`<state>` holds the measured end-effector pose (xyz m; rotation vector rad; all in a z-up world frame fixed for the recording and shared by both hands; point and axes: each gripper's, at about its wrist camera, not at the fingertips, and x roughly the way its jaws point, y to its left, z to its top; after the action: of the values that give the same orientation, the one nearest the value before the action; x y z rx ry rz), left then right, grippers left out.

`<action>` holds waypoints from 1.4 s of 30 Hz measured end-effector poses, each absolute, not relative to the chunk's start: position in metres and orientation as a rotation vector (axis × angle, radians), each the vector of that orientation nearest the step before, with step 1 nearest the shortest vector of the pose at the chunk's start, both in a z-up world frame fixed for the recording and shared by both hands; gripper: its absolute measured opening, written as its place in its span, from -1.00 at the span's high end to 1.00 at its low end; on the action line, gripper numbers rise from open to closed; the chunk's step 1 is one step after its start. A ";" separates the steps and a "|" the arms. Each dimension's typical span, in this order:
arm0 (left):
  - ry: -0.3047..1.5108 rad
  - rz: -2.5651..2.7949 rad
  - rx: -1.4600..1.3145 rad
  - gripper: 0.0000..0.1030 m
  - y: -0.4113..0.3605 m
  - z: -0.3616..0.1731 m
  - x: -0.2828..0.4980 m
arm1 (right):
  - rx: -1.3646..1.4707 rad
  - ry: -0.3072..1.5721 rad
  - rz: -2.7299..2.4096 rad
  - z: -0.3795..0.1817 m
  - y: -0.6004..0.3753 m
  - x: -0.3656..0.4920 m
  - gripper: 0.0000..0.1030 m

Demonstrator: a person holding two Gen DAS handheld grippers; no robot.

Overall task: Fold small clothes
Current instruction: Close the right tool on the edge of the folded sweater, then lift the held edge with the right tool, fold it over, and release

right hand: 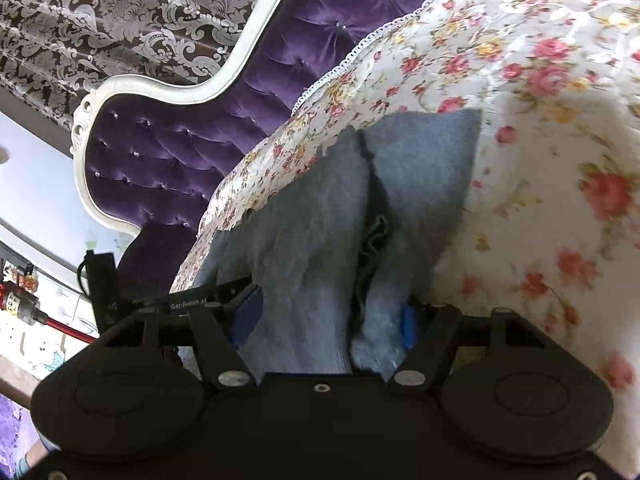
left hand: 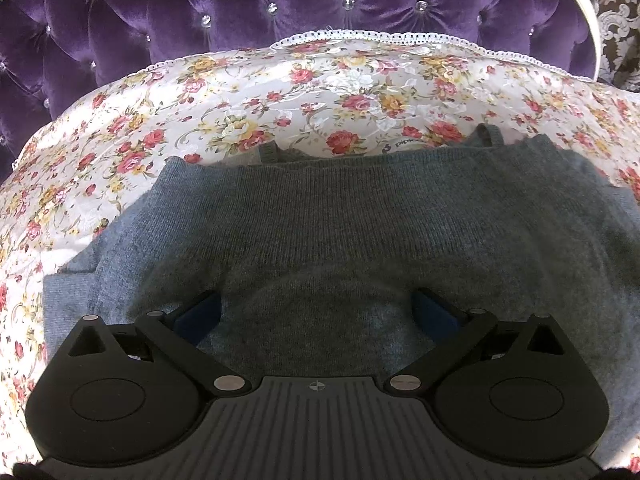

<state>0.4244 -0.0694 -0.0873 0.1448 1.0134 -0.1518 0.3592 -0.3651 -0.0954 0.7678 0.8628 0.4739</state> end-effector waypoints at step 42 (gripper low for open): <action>0.907 -0.092 0.008 -0.77 0.012 -0.077 0.265 | 0.420 0.964 0.182 -0.050 -0.309 0.381 0.48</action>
<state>0.2654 0.0120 -0.0773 0.0084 0.9071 -0.0915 0.3806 -0.3090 -0.0504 0.4196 0.9641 0.1817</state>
